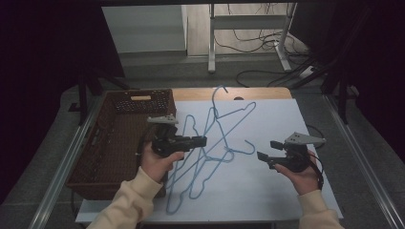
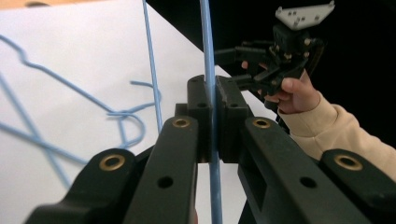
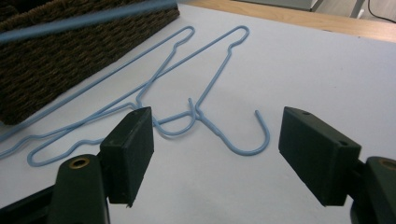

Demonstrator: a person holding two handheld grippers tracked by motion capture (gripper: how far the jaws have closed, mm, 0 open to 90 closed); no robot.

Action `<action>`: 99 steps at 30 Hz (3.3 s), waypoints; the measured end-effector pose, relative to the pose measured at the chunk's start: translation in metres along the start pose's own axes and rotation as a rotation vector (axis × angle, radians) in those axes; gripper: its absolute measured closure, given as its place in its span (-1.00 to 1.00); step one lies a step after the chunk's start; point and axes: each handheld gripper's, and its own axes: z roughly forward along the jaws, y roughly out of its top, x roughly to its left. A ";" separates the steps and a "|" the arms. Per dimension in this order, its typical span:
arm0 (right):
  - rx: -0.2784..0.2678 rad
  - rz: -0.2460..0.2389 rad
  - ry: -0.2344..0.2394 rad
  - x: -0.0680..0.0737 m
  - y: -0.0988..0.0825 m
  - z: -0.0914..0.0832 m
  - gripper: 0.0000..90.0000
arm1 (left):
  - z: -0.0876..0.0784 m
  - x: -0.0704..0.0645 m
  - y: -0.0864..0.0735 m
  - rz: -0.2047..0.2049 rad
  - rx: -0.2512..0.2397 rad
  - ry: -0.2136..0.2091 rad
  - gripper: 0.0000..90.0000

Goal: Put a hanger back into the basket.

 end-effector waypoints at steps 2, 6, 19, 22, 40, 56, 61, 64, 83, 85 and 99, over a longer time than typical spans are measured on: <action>0.008 0.002 0.002 0.000 0.000 0.001 -0.41 | -0.020 0.006 0.000 -0.007 -0.027 0.006 0.91; 0.029 0.005 0.007 0.000 -0.002 0.005 -0.42 | -0.039 0.013 -0.001 -0.013 -0.055 0.020 0.91; 0.081 0.011 0.008 -0.001 -0.004 0.011 -0.45 | -0.093 0.040 -0.009 -0.052 -0.114 0.090 0.91; 0.091 0.015 0.007 -0.002 -0.004 0.011 -0.46 | -0.102 0.046 -0.011 -0.060 -0.128 0.098 0.91; 0.128 0.013 0.007 -0.002 -0.008 0.017 -0.48 | -0.151 0.096 -0.023 -0.123 -0.180 0.191 0.91; 0.145 0.016 0.003 -0.002 -0.008 0.019 -0.49 | -0.181 0.121 -0.041 -0.092 -0.128 0.212 0.91; 0.148 0.018 0.001 -0.002 -0.009 0.019 -0.49 | -0.188 0.127 -0.050 -0.101 -0.107 0.234 0.91; 0.148 0.016 0.002 -0.001 -0.008 0.020 -0.50 | -0.190 0.133 -0.057 -0.123 -0.099 0.244 0.91; 0.154 0.015 0.002 -0.001 -0.009 0.021 -0.50 | -0.168 0.163 -0.080 -0.184 0.015 0.242 0.91; 0.153 0.014 0.003 -0.001 -0.009 0.021 -0.50 | -0.166 0.165 -0.081 -0.193 0.025 0.244 0.91; 0.158 0.012 0.012 0.001 -0.009 0.023 -0.50 | -0.162 0.178 -0.083 -0.254 0.079 0.292 0.91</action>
